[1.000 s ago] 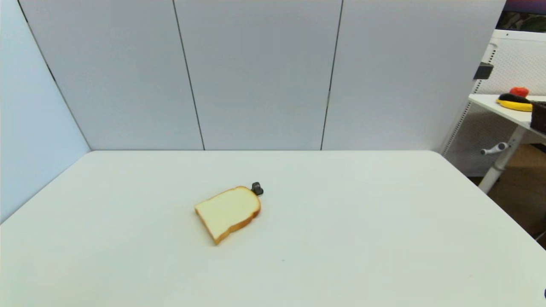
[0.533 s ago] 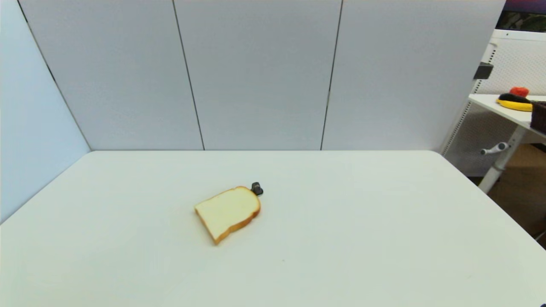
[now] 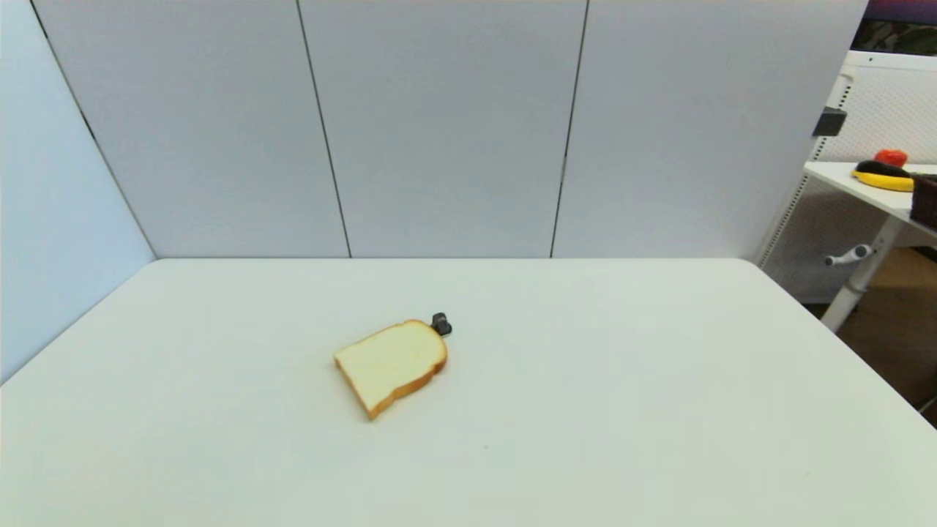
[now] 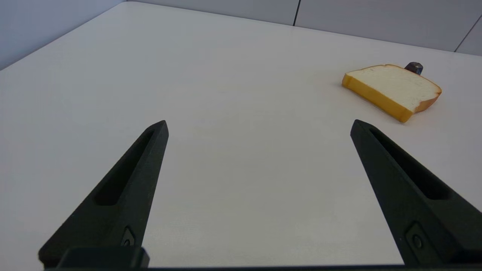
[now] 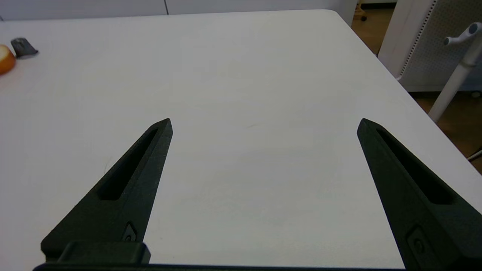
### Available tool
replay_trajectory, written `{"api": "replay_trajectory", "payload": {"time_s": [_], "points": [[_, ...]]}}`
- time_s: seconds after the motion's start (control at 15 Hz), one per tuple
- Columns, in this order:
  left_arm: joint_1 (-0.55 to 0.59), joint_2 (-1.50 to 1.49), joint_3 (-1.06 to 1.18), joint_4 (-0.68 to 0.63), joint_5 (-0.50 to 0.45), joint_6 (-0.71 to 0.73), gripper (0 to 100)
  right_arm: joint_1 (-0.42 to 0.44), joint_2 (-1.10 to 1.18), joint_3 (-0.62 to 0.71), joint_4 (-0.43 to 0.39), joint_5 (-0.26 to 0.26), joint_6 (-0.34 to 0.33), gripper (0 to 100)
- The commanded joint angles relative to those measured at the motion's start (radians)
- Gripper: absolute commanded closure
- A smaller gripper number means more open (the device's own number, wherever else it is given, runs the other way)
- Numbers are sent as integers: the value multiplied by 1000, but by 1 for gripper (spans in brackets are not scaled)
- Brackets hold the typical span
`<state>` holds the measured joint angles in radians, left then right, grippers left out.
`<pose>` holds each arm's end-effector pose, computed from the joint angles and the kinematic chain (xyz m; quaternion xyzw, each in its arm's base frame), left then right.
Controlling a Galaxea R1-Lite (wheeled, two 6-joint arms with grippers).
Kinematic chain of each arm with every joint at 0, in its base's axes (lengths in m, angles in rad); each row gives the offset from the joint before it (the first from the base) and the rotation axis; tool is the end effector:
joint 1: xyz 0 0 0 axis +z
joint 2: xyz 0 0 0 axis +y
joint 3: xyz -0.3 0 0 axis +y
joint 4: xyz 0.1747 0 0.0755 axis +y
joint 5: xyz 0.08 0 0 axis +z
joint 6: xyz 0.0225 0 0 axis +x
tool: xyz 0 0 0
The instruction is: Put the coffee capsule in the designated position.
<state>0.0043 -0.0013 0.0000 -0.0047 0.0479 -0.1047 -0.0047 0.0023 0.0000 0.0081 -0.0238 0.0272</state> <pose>-0.0229 0.0010 0.0760 -0.0524 -0.0044 0.0259 0.9983 -0.0226 -0.0004 0.0747 0.0135 0.0050 -0.0143 0.9998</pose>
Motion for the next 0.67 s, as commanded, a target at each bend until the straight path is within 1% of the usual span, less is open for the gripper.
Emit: {"api": "replay_trajectory", "payload": {"time_s": [0.07, 0.4, 0.53, 0.67], "points": [[0, 1, 0, 0, 0, -1, 0, 0, -2, 2, 1, 7, -7, 0], [0, 1, 0, 0, 1, -1, 0, 0, -2, 2, -2, -7, 0, 0], [0, 1, 0, 0, 1, -1, 0, 0, -2, 2, -2, -5, 8, 0], [0, 1, 0, 0, 1, -1, 0, 0, -2, 2, -2, 1, 2, 0]]}}
